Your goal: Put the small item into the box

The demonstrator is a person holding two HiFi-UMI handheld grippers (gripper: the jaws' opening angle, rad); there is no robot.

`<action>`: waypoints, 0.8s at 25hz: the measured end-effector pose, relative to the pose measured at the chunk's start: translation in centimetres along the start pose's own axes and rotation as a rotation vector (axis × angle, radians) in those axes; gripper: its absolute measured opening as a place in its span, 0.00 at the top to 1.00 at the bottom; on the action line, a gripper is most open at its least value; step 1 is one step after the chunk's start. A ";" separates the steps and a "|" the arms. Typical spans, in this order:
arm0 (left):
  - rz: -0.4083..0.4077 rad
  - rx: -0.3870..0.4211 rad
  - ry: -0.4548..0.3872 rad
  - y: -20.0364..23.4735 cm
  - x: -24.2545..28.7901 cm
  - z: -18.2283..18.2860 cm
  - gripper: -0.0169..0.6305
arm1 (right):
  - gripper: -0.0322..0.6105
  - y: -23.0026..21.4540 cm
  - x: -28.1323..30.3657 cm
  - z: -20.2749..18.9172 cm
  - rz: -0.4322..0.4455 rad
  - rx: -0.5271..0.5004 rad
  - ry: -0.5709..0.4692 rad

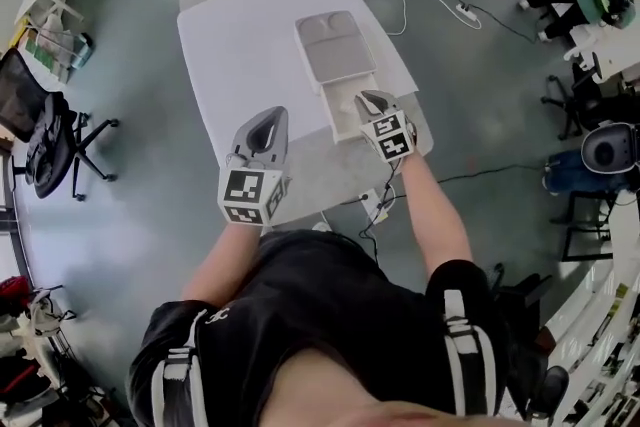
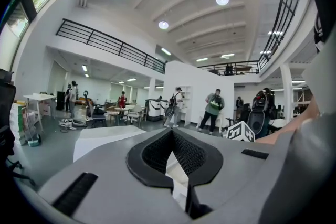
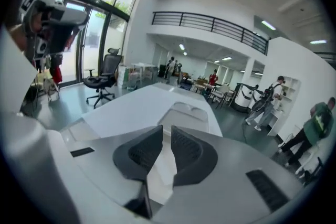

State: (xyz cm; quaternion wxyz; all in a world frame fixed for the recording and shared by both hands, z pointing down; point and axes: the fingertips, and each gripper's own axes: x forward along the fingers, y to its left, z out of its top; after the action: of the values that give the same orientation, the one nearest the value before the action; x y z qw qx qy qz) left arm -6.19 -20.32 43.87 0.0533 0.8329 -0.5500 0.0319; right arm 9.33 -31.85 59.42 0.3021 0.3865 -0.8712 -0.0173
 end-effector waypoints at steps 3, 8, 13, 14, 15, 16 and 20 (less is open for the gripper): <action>-0.035 0.001 -0.013 0.0 0.4 0.5 0.97 | 0.90 -0.7 -2.6 3.0 -0.087 0.083 -0.127; -0.095 0.008 -0.030 -0.8 0.5 1.2 0.97 | 0.92 -0.7 -7.8 7.6 -0.203 0.178 -0.310; -0.143 0.025 -0.039 -1.2 0.1 1.9 0.97 | 0.93 -0.2 -13.0 10.3 -0.360 0.275 -0.431; -0.149 0.027 -0.040 -1.1 0.0 2.0 0.97 | 0.93 0.0 -13.8 10.4 -0.395 0.294 -0.446; -0.155 0.029 -0.040 -1.0 -0.1 2.1 0.97 | 0.93 0.3 -14.5 10.5 -0.427 0.312 -0.456; -0.161 0.030 -0.042 -0.9 -0.2 2.1 0.97 | 0.93 0.7 -15.1 10.4 -0.455 0.330 -0.462; -0.180 0.030 -0.038 -0.5 -0.9 1.8 0.97 | 0.93 3.1 -16.5 9.7 -0.499 0.393 -0.470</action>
State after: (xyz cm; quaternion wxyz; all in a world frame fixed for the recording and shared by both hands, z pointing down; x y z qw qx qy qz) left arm -6.11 -19.56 42.01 0.0331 0.8801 -0.4733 0.0193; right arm 10.61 -20.35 43.83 0.0013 0.6223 -0.7827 -0.0110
